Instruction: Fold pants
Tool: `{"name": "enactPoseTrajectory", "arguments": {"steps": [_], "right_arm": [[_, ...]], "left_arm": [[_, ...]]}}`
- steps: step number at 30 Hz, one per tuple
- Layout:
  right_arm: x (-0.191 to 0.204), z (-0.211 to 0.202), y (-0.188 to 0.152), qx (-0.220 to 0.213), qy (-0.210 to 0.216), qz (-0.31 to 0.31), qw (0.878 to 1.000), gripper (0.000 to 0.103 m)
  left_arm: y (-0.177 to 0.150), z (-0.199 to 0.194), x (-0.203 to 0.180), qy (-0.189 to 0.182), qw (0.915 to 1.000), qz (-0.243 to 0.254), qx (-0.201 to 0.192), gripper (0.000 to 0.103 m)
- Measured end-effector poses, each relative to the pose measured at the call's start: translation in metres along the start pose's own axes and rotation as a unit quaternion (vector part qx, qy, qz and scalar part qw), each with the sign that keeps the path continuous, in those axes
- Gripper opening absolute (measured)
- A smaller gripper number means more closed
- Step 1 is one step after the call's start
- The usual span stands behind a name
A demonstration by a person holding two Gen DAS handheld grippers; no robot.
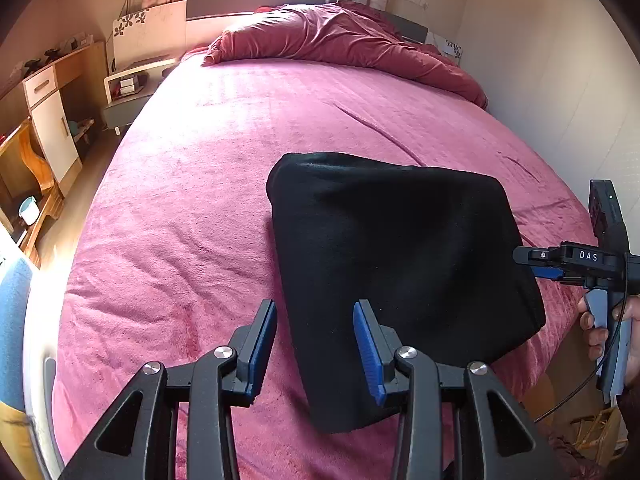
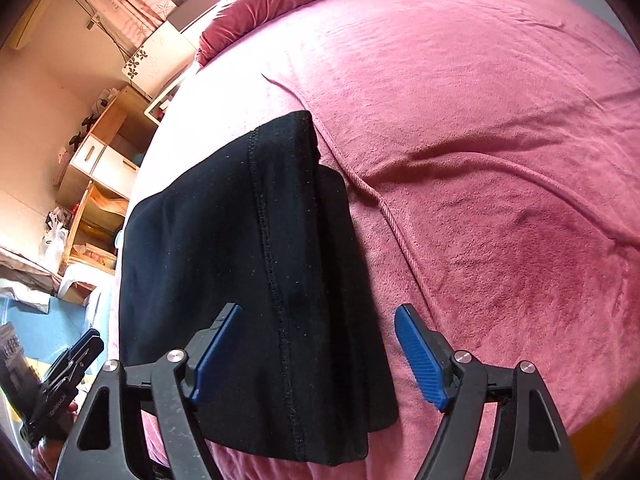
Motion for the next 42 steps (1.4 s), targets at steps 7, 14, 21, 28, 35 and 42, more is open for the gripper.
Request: {"name": "enactPoseTrajectory", "arguments": {"steps": [7,14,21,28,35,42], "right_arm": [[-0.007,0.012,-0.001,0.009,0.010,0.011,1.000,0.082],[-0.008,0.023,-0.002,0.020,0.025,0.018,0.999,0.082],[-0.004,0.035,0.003,0.029,0.038,0.019,0.999,0.083],[0.002,0.048,0.004,0.042,0.063,0.020,0.997,0.084],[0.011,0.071,0.006,0.064,0.094,0.022,0.993,0.085],[0.018,0.075,0.010,0.070,0.123,0.014,0.990,0.050]], "left_arm": [[-0.002,0.008,0.001,-0.001,0.9999,0.000,0.012,0.041],[-0.003,0.014,0.002,-0.005,0.9998,-0.004,0.021,0.047],[-0.001,0.022,0.009,-0.024,0.9989,-0.027,0.030,0.051],[0.001,0.037,0.020,-0.074,0.9937,-0.072,0.043,0.056],[0.003,0.068,0.030,-0.160,0.9719,-0.152,0.082,0.056],[0.003,0.092,0.017,-0.230,0.9480,-0.195,0.102,0.054]]}}
Point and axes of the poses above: each gripper's, at about its wrist camera, not at the fingertips, and z roughly the way its jaws point, x to its left, y to its top, the point moved 9 cm from there along z, roughly the way its jaws point, and after that the axes turned 4 degrees about z, right-handed, at the moved point
